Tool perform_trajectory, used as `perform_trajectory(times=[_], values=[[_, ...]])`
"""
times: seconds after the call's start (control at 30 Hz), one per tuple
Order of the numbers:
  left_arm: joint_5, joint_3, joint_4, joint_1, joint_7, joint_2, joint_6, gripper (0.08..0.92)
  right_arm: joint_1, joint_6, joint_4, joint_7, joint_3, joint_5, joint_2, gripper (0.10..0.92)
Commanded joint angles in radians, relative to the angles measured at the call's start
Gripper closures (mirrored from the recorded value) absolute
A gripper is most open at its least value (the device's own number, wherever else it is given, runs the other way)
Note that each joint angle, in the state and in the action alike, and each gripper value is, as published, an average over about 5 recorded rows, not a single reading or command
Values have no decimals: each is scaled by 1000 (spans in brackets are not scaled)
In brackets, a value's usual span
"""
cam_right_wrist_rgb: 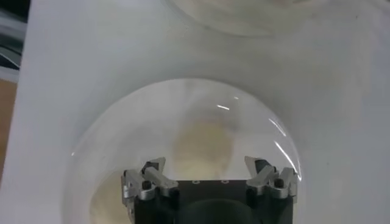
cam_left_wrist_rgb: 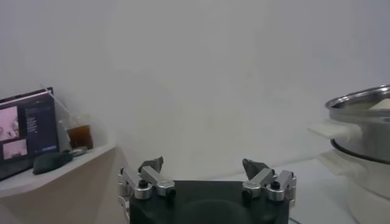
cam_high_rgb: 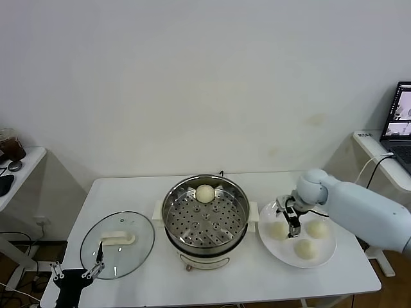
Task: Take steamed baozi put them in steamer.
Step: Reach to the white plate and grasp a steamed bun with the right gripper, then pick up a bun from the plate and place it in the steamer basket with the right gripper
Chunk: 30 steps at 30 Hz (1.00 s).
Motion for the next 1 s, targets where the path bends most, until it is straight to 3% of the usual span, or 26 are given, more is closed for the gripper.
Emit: perform_trajectory(times=[0.03, 0.17, 0.5, 0.73, 1.0], values=[[0, -1, 1, 1, 0, 0, 0, 177, -60, 8, -52, 19, 39, -55, 42, 209], [0, -4, 0, 2, 0, -1, -1, 177, -64, 8, -64, 19, 47, -63, 59, 253], [-2, -8, -6, 5, 0, -3, -1, 177, -57, 12, -42, 6, 46, -59, 45, 455], [-4, -10, -13, 8, 1, -1, 0, 177, 23, 10, 36, -17, 37, 16, -41, 470], [-13, 6, -11, -18, 2, 10, 4, 177, 447, -40, 166, -33, -155, 275, -145, 465]])
